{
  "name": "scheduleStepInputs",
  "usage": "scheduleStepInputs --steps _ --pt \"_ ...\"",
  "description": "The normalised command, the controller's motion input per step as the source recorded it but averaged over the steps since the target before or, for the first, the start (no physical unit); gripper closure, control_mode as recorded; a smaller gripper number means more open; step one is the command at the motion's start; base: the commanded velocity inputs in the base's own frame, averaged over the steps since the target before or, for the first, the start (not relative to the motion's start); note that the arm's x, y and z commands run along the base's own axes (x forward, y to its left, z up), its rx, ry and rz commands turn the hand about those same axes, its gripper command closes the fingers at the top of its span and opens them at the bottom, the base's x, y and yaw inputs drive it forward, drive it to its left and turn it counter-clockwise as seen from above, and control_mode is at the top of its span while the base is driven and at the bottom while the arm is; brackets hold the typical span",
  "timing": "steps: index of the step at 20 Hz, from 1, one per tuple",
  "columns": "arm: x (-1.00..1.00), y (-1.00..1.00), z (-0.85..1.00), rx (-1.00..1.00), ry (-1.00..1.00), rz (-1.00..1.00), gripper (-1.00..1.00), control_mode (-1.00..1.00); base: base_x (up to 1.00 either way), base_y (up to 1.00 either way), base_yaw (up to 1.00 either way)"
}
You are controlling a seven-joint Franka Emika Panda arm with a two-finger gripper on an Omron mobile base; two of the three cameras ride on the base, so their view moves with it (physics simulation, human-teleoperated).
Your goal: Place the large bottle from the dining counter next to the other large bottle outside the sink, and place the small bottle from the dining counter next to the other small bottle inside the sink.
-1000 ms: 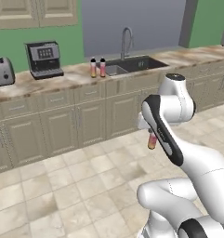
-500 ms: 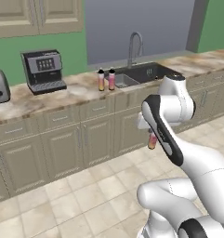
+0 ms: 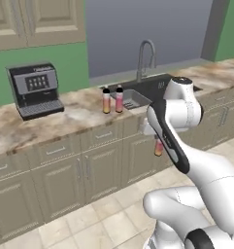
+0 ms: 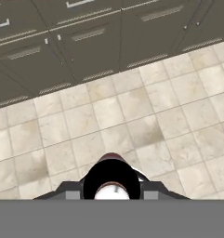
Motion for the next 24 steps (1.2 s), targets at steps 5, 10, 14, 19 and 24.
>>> scheduleStepInputs --steps 5,10,14,19,24 --pt "0.0 0.0 0.0 0.0 0.0 0.0 1.0 1.0 0.87 -0.96 0.03" --pt "0.0 0.0 0.0 0.0 0.0 0.0 1.0 1.0 0.87 -1.0 0.07" --pt "0.0 0.0 0.0 0.0 0.0 0.0 1.0 1.0 0.84 -0.96 0.05" --pt "0.0 0.0 0.0 0.0 0.0 0.0 1.0 1.0 0.81 -0.86 0.05" --pt "0.0 0.0 0.0 0.0 0.0 0.0 1.0 1.0 0.77 -0.42 0.11"
